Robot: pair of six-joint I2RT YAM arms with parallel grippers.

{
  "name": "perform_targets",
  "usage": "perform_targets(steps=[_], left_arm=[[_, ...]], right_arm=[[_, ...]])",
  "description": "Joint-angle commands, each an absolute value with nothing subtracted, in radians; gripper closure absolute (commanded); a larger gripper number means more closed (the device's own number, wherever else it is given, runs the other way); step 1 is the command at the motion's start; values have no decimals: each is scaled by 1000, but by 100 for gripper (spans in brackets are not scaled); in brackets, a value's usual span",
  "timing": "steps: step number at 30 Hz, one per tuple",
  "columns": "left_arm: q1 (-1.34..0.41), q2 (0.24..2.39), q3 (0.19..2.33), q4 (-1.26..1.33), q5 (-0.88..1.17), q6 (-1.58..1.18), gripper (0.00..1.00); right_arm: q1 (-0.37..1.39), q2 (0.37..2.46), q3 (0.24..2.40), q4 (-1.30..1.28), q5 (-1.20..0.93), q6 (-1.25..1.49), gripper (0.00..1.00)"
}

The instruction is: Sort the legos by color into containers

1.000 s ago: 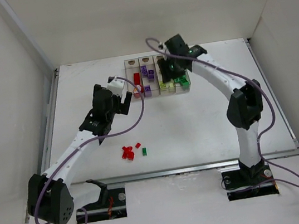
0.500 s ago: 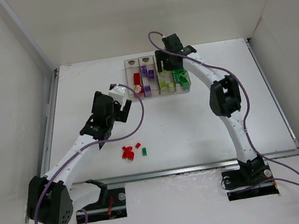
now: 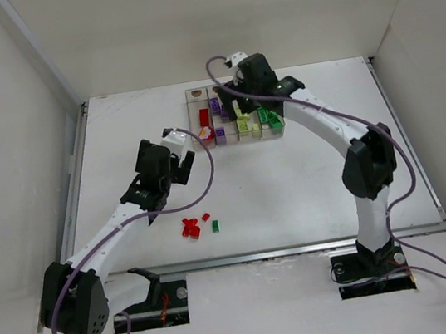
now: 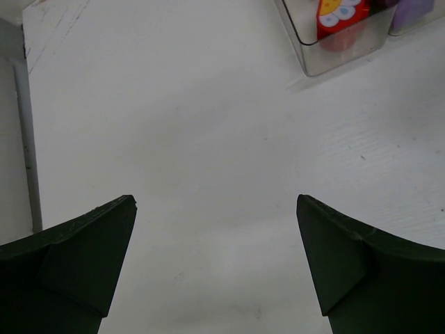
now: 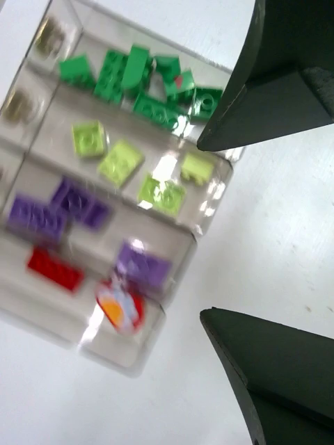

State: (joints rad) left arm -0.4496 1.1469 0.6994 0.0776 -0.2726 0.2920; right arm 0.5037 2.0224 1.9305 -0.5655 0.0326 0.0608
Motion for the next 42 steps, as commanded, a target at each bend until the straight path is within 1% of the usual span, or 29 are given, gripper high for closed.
perform_targets(steps=[1,2,3,5,6,9,10,13,15,18,20,21,22,23,25,26,28,30,32,33,34,38,42], left_arm=[[-436,1094,698,109,-403,235,0],[-404,1080,698,109,-435,206,0],[-388,1065,716,94,-498,190,0],[-355,1042,733,55,-554,163,0],[-321,1032,742,42,-592,140,0],[-284,990,755,-8,-627,112,0],[-284,977,764,-21,-652,94,0],[-284,928,776,-64,-661,81,0],[-284,891,776,-66,-661,100,0],[-270,861,776,-54,-660,124,0],[-258,845,776,-67,-647,137,0],[-258,835,785,-92,-632,137,0],[-258,824,798,-104,-620,137,0],[-258,824,798,-118,-611,137,0],[-258,813,821,-153,-600,137,0],[-258,792,821,-164,-600,127,0],[-258,782,821,-178,-600,118,0],[-258,756,821,-190,-600,118,0],[-258,741,821,-212,-591,100,0],[-258,730,810,-224,-578,100,0],[-258,720,810,-224,-578,100,0],[-258,710,799,-233,-578,100,0],[-258,710,788,-224,-578,100,0]], right_arm=[[661,1891,1781,-528,21,-75,1],[685,1834,1658,-505,5,-75,1],[708,1809,1594,-488,-12,-75,1],[762,1773,1476,-476,-29,-20,1],[778,1764,1457,-476,-5,79,1],[833,1775,1439,-538,72,283,1],[850,1775,1439,-538,95,323,1],[923,1775,1428,-538,158,440,5],[980,1784,1428,-538,187,471,6],[1037,1810,1419,-548,196,534,6],[1055,1831,1393,-514,184,598,9],[1069,1832,1379,-496,173,620,9],[1069,1845,1361,-485,173,644,12],[1069,1858,1350,-460,161,685,12],[1078,1858,1321,-431,161,715,16],[1089,1858,1310,-404,161,715,19],[1121,1876,1310,-403,221,715,22],[1130,1935,1359,-422,221,704,26],[1131,1979,1397,-434,210,704,32],[1141,2006,1423,-434,210,704,37],[1141,2016,1433,-434,210,695,39],[1150,2016,1421,-469,238,727,42],[1150,1991,1379,-495,247,747,42]])
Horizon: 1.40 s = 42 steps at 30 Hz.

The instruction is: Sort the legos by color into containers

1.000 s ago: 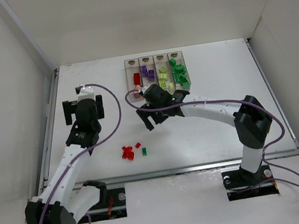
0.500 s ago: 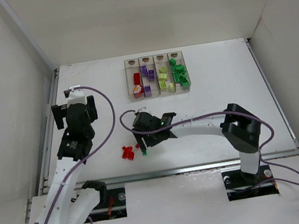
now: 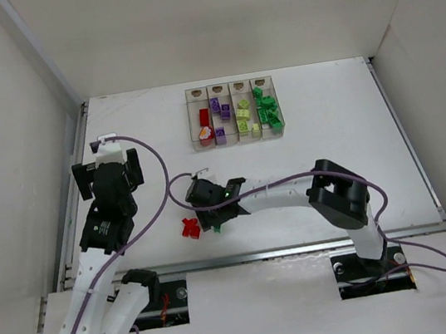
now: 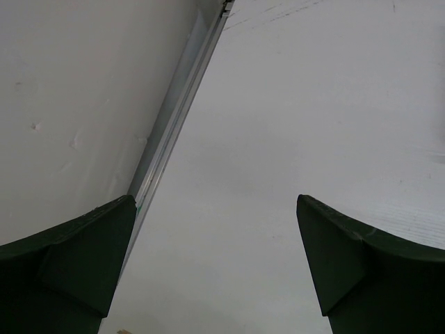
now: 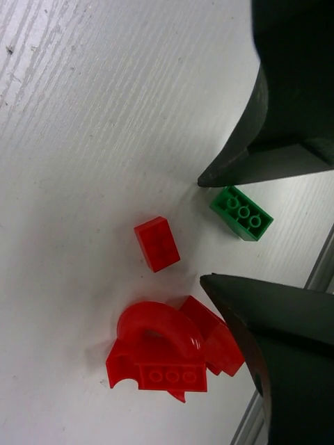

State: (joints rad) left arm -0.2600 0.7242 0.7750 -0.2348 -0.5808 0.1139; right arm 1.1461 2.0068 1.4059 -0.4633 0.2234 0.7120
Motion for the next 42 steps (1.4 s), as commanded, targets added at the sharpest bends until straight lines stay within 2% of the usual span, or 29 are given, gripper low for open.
perform_targets(steps=[1,5,11,15,18,20,21,22,26,30,33,34,35,36,38,42], left_arm=[[-258,710,788,-224,-578,100,0],[-258,710,788,-224,-568,91,0],[-258,701,788,-235,-549,81,0],[-258,692,788,-244,-549,81,0],[-258,692,788,-244,-549,91,0],[-258,692,788,-244,-549,91,0],[-258,692,788,-244,-549,91,0],[-258,683,788,-253,-549,91,0],[-258,683,788,-264,-526,91,0],[-258,673,779,-302,-425,156,0],[-258,673,788,-400,-190,309,4],[-258,687,798,-454,30,392,6],[-258,687,820,-582,131,578,6],[-258,712,821,-631,209,647,6],[-258,732,830,-698,315,733,6],[-258,833,857,-773,337,842,2]], right_arm=[[1150,1991,1365,-495,247,747,39],[1150,1953,1351,-550,285,765,26],[1169,1953,1397,-637,359,765,25],[1189,1962,1417,-646,322,765,42],[1201,1980,1417,-637,285,765,45],[1201,1980,1393,-626,285,775,55],[1201,1968,1384,-614,275,775,60],[1201,1968,1365,-603,275,775,72],[1201,1916,1347,-575,287,775,100],[1154,1859,1431,-598,357,666,100],[993,1850,1526,-611,336,559,100],[947,1850,1554,-611,336,489,100],[855,1864,1584,-611,336,454,100],[810,1874,1650,-611,336,424,100],[721,1933,1721,-620,322,350,100],[536,2092,1925,-673,301,261,100]])
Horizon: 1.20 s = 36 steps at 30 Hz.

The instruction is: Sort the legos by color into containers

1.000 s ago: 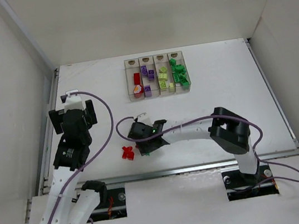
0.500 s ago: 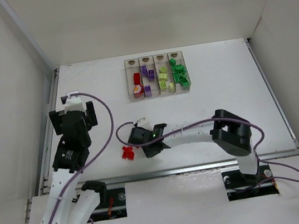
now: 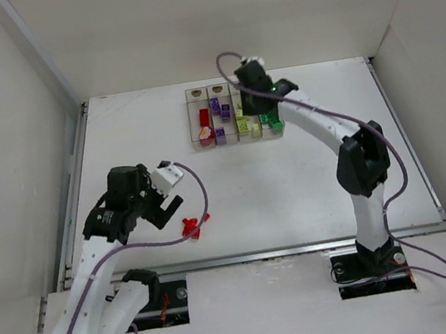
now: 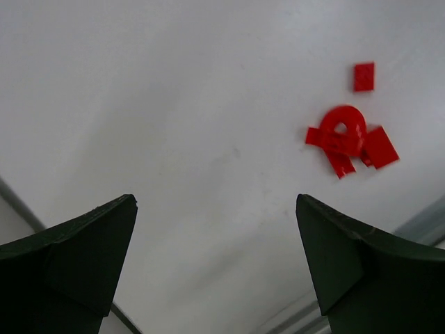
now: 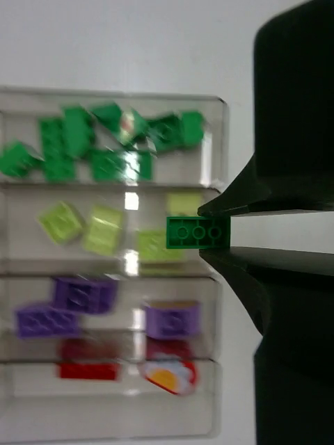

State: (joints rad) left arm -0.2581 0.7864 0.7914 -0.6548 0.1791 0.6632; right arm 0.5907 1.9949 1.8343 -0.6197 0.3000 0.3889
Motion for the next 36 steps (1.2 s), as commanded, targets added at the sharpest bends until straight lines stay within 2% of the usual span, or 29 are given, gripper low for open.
perform_targets(steps=[1,6,11,14,15,18,19,22,24,26,28,29,33,36], left_arm=[[-258,892,870,-784,337,857,2],[-319,1048,923,-802,350,914,2],[-373,1097,898,-781,350,991,1],[-408,1097,861,-781,370,1067,1],[-417,1088,851,-781,370,1089,1],[-446,1088,827,-767,335,1149,1],[-459,1088,827,-767,322,1160,1],[-459,1112,827,-750,282,1178,1],[-459,1121,827,-750,268,1178,1],[-459,1121,818,-750,268,1190,1],[-459,1121,808,-750,282,1210,1],[-459,1111,808,-750,297,1219,1],[-478,1100,808,-799,366,1291,1],[-505,1112,798,-839,408,1400,1]], right_arm=[[517,2127,2015,-689,301,244,100],[437,2312,2206,-755,258,219,100],[396,2324,2195,-681,239,232,93],[387,2324,2195,-681,239,232,71],[387,2324,2195,-681,239,232,57],[377,2310,2158,-660,239,232,55],[377,2297,2128,-635,239,232,61],[359,2283,2117,-615,239,232,63],[359,2283,2117,-615,230,232,52],[359,2270,2126,-638,163,213,35],[370,2234,2115,-626,128,181,26],[382,2212,2070,-614,127,161,19],[471,2047,1903,-513,175,63,5],[492,1993,1820,-491,88,63,4]])
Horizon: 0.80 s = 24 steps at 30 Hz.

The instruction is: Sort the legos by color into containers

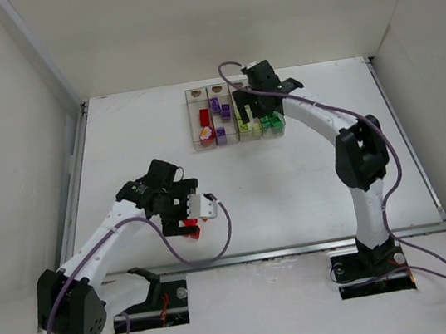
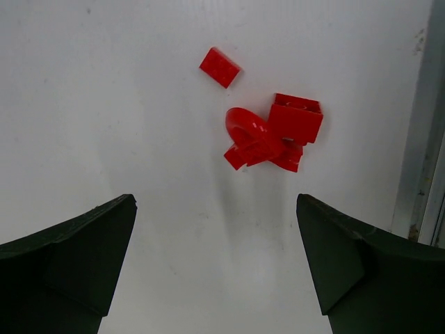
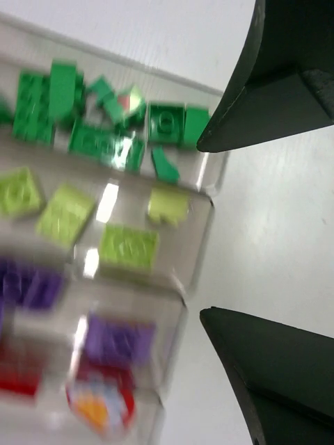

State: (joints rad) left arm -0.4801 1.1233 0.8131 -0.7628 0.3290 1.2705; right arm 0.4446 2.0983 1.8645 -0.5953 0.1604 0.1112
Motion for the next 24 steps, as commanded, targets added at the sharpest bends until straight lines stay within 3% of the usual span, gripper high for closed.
perform_targets(steps=[1,6,10,15,16,20,24], left_arm=[[-505,1112,798,-839,419,1431,1],[-505,1141,772,-774,356,1538,1],[-419,1123,781,-680,356,1454,3],[-282,890,761,-505,483,1065,3],[-272,834,711,-445,415,882,1],[-272,557,596,-197,119,587,0],[-272,390,561,-153,-167,479,0]], right_arm=[[492,1971,1810,-491,63,89,2],[593,1919,1714,-465,-92,-18,1],[705,1908,1637,-546,-65,-103,1],[794,1890,1531,-581,-20,-19,1],[811,1890,1516,-568,-20,-8,1],[908,1899,1479,-545,3,38,1],[991,1925,1470,-497,-6,74,1]])
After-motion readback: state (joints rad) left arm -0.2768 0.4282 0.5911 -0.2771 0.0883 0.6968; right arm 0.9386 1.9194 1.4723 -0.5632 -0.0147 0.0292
